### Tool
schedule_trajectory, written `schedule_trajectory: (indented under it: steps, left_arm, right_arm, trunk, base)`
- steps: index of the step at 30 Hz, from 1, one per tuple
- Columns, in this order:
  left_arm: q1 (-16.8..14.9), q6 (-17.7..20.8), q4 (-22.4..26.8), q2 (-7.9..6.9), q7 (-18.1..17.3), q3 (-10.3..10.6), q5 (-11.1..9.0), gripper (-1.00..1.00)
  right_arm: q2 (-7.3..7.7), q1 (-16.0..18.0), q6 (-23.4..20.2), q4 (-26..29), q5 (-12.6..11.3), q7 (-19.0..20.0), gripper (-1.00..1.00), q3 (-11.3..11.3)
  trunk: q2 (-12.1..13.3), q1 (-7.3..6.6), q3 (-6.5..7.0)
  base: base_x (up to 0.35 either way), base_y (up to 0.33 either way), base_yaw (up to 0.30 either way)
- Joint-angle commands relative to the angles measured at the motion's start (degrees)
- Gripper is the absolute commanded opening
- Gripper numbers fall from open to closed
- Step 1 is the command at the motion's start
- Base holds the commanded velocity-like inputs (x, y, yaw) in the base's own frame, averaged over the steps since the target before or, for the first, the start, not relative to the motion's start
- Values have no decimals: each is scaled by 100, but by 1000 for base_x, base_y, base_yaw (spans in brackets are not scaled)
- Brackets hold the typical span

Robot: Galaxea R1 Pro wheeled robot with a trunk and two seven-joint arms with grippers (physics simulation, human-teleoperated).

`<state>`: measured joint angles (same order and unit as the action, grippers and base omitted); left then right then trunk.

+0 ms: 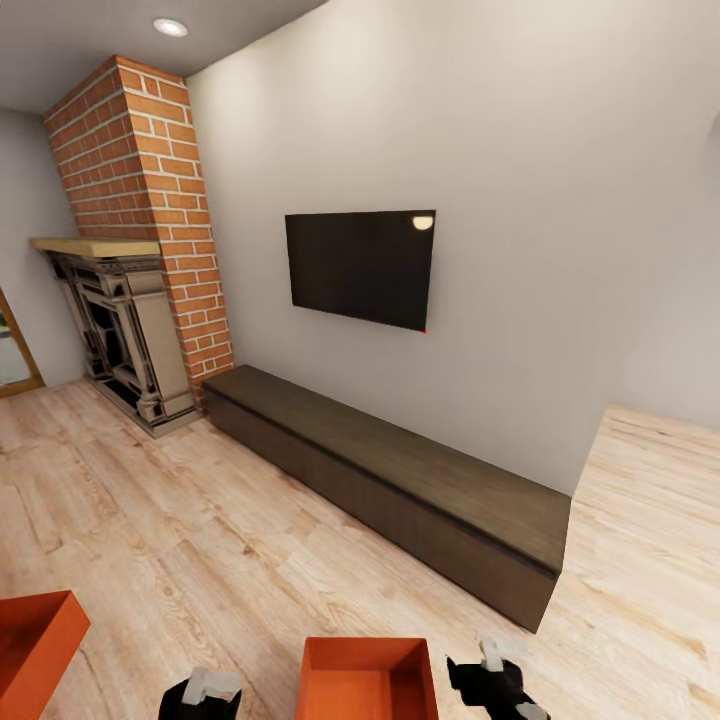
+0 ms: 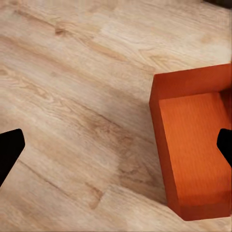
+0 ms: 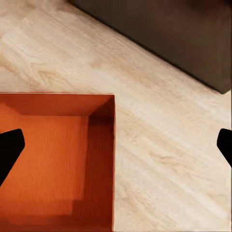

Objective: Move the two storage containers from the living room to the garage. In the garage, place one container on the floor and stack the other container on top of it (either order is fine).

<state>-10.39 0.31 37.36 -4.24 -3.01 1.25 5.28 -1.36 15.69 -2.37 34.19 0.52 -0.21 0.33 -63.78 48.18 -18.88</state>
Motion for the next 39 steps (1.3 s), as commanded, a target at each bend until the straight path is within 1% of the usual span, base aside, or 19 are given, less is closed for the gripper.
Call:
schedule_trajectory:
  steps: [1, 2, 5, 6, 9, 14, 17, 37, 39]
  left_arm:
    - [-2, 8, 1, -2, -4, 5, 27, 100]
    - [-4, 11, -62, -1, -2, 4, -62, 100]
    - [-17, 10, -293, 1, 6, 6, -237, 100]
    - [-70, 3, -506, 1, 15, 6, -344, 100]
    - [-208, -12, -829, 1, 23, 3, -468, 100]
    - [-279, -19, -992, 2, 27, 0, -526, 100]
    - [-180, -36, -1041, 100, 57, -2, -546, 100]
    - [-162, -31, -1025, 101, 58, -2, -546, 100]
    - [-122, -31, -960, 136, 52, 14, -554, 100]
  right_arm:
    - [-41, 150, -22, -197, 5, -142, 100, 1]
    - [-106, 397, -12, -628, 4, -321, 100, 2]
    - [-176, 734, 1, -1226, 2, -479, 100, 2]
    - [-203, 903, 7, -1508, 2, -540, 100, 2]
    - [-231, 1084, 51, -1806, 1, -594, 100, 4]
    - [-245, 1168, 318, -1965, 1, -613, 100, 9]
    - [-202, 1113, 296, -1964, 4, -621, 100, -51]
    - [-196, 1113, 296, -1956, 5, -621, 100, -51]
    - [-208, 1097, 312, -2022, 48, -627, 100, 12]
  trunk:
    - [-5, 0, -8]
    - [-5, 0, -8]
    - [-5, 0, -8]
    - [-5, 0, -8]
    - [-5, 0, -8]
    - [-5, 0, -8]
    - [-5, 0, -8]
    - [-5, 0, -8]
    - [-5, 0, -8]
  base:
    - [0, 0, 0]
    - [0, 0, 0]
    - [0, 0, 0]
    - [0, 0, 0]
    - [0, 0, 0]
    - [0, 0, 0]
    - [0, 0, 0]
    - [0, 0, 0]
    - [0, 0, 0]
